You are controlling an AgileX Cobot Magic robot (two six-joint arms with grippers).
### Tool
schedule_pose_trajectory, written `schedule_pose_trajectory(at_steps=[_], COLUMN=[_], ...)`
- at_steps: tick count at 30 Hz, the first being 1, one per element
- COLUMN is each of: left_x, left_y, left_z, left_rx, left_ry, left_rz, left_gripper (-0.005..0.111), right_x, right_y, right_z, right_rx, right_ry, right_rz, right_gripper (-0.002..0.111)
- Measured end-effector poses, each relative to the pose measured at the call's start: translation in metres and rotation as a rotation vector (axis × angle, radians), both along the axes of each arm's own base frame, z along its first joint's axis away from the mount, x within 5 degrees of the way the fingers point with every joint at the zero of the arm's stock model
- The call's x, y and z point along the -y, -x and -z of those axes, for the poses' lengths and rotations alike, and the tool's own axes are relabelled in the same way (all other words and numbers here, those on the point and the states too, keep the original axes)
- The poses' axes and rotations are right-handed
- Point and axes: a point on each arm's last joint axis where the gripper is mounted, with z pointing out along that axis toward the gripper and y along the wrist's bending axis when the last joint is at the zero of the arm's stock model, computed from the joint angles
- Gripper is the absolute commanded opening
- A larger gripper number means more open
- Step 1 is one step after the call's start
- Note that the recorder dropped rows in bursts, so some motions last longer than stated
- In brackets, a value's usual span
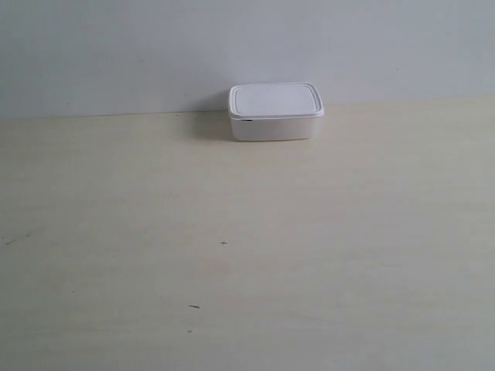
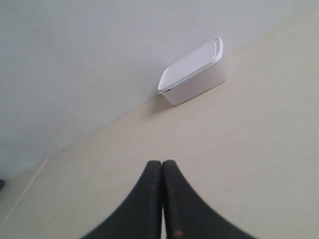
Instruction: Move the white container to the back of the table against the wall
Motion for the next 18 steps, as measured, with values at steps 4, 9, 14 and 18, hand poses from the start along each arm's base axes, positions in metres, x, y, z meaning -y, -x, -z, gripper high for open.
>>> schedule_pose_trajectory(at_steps=[4,9,14,18], left_x=[0.0012,0.0014,0.0014,0.0014], left_y=[0.0008,0.0010,0.0010,0.0010], left_z=[0.0013,0.0016,0.0018,0.0018], left_rx=[-0.030,-0.031,-0.031,-0.031], left_ry=[0.032,0.026,0.022,0.022], left_rz=[0.007,0.011,0.012,0.012], left_gripper=[0.000,0.000,0.000,0.000], right_x=[-0.0049,-0.0089,-0.0092,-0.0093], right_y=[0.0030,0.0059,0.0062,0.0063], right_z=[0.0037,0.0068,0.0070,0.0071], right_rx=[-0.041,-0.102,-0.110,-0.111], right_ry=[0.010,-0.035,-0.045,-0.045], right_rz=[-0.062,-0.104,-0.105,-0.107], right_gripper=[0.000,0.000,0.000,0.000])
